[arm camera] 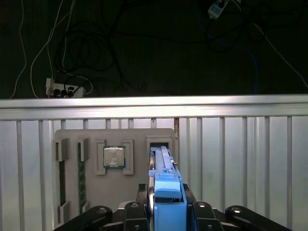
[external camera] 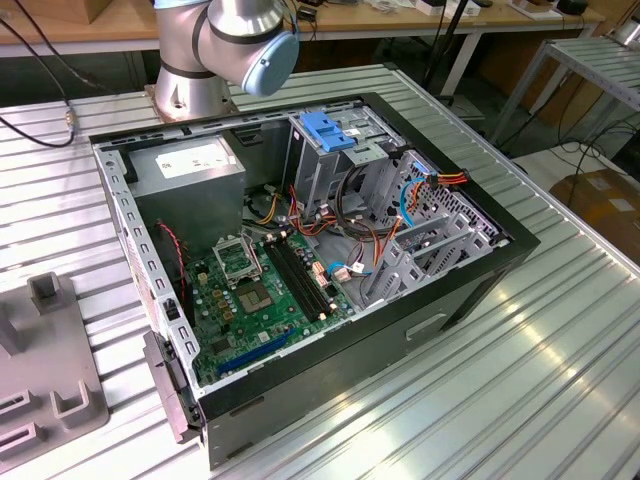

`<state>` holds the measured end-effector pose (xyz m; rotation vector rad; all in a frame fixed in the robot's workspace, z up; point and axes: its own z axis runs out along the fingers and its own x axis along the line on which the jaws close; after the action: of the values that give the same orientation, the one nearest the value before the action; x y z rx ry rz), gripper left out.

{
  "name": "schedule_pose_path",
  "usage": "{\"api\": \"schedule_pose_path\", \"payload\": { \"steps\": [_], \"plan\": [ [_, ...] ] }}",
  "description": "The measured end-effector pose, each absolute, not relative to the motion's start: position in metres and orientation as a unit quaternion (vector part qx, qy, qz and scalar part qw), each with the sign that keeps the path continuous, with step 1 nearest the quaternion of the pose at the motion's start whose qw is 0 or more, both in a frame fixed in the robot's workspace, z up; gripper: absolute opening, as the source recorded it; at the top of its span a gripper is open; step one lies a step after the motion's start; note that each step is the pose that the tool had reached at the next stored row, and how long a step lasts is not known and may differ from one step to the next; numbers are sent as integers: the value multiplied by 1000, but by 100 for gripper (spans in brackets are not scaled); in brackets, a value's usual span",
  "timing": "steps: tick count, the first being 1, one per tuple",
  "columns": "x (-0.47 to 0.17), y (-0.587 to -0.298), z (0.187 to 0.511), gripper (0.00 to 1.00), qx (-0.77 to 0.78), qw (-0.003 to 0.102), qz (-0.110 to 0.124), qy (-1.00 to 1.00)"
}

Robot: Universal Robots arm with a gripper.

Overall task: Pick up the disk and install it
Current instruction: 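Pick up the disk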

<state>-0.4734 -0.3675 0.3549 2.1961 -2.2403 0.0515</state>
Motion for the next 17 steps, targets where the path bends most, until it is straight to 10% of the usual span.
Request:
{"api": "schedule_pose_path", "payload": {
  "steps": [17],
  "plan": [
    [-473,-367,368,37,700,2,16,-714]
  ]
}}
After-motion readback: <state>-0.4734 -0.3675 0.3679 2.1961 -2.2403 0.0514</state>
